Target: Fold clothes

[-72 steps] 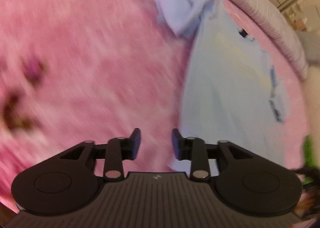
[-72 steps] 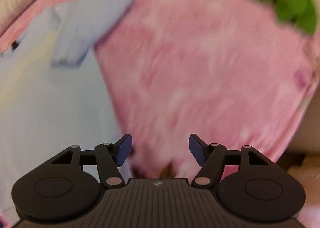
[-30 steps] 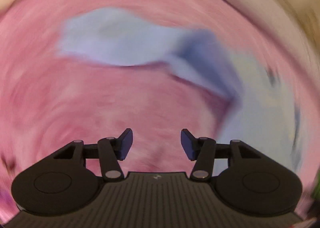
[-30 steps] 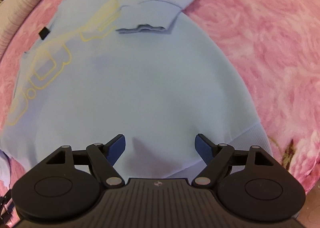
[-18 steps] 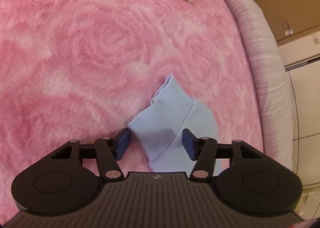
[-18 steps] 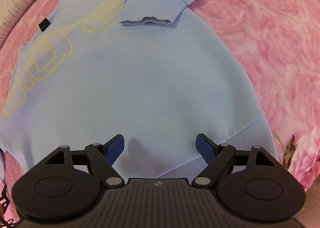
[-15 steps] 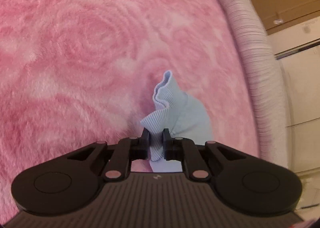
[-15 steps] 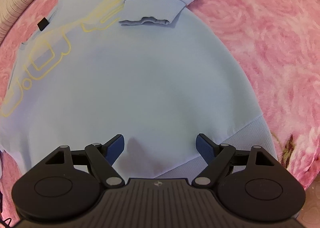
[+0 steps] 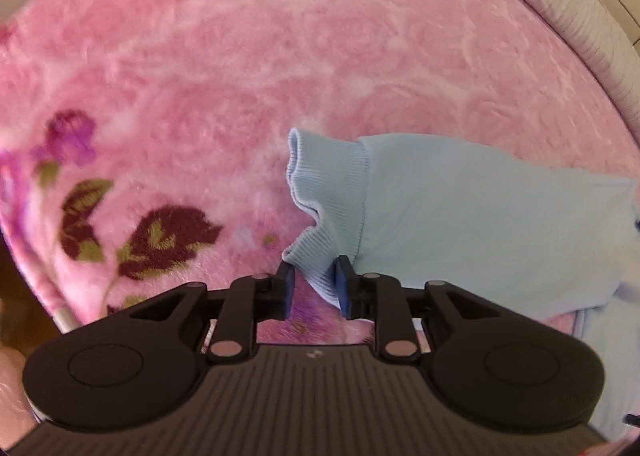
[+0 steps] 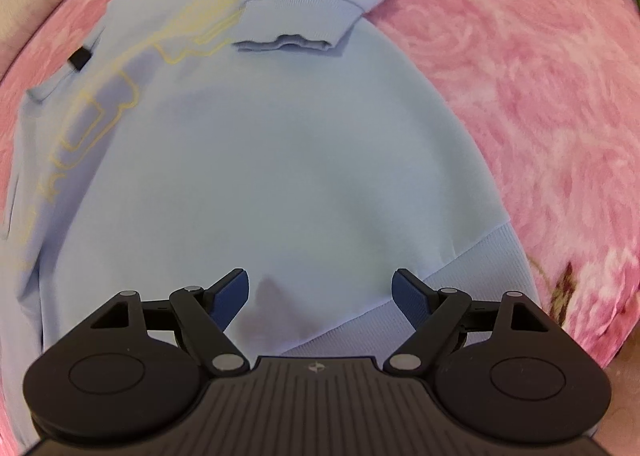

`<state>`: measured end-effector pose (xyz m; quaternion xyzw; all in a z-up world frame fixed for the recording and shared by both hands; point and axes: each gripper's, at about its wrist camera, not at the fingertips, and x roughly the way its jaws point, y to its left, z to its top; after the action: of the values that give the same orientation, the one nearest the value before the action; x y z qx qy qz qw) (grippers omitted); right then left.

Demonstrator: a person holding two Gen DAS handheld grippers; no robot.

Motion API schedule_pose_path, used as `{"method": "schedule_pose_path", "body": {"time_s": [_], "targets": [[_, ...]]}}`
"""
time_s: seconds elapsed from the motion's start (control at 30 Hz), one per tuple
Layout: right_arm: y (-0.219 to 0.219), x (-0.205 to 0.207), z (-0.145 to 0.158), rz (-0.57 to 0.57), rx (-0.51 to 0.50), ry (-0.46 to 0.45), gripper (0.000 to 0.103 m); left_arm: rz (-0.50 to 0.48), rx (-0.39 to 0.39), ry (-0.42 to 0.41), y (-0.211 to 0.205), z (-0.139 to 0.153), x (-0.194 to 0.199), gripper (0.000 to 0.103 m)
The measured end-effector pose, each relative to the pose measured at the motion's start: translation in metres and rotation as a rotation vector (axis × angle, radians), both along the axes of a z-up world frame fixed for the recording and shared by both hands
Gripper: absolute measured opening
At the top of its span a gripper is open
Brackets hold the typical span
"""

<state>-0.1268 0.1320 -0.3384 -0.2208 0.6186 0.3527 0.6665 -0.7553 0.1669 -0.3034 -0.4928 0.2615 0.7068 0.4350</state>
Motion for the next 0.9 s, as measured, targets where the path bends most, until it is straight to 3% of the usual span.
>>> {"method": "schedule_pose_path", "body": {"time_s": [0.07,0.13,0.2,0.33,0.5,0.63,0.67,0.7,0.73,0.77,0.9], "targets": [[0.001,0.002,0.006,0.045,0.006,-0.035,0.081,-0.071,-0.015,0.157,0.008,0.014,0.024,0.038],[0.002,0.008,0.014,0.109,0.029,-0.078,0.081,-0.125,0.013,0.277,0.010,0.027,0.044,0.039],[0.005,0.015,0.023,0.181,0.066,-0.150,0.081,-0.111,0.055,0.320,0.007,0.040,0.061,0.039],[0.018,0.034,0.032,0.362,0.139,-0.326,0.077,-0.104,0.121,0.178,0.001,0.048,0.109,0.039],[0.054,0.048,0.021,0.701,0.238,-0.510,0.080,-0.109,0.156,0.012,-0.011,0.038,0.186,0.039],[0.085,0.052,-0.017,0.941,0.248,-0.476,0.079,-0.127,0.154,-0.078,-0.015,0.023,0.249,0.040],[0.090,0.054,-0.026,0.975,0.236,-0.473,0.062,-0.143,0.150,-0.084,-0.013,0.020,0.261,0.040],[0.094,0.057,-0.033,1.000,0.236,-0.464,0.024,-0.159,0.145,-0.085,-0.011,0.018,0.273,0.040],[0.096,0.068,-0.031,0.979,0.273,-0.417,0.018,-0.175,0.141,-0.087,-0.009,0.018,0.283,0.039],[0.096,0.086,-0.021,0.911,0.318,-0.324,0.004,-0.185,0.143,-0.085,-0.008,0.019,0.290,0.039],[0.062,0.177,0.041,0.547,0.473,-0.087,0.000,-0.197,0.163,-0.065,0.003,0.028,0.301,0.039]]}}
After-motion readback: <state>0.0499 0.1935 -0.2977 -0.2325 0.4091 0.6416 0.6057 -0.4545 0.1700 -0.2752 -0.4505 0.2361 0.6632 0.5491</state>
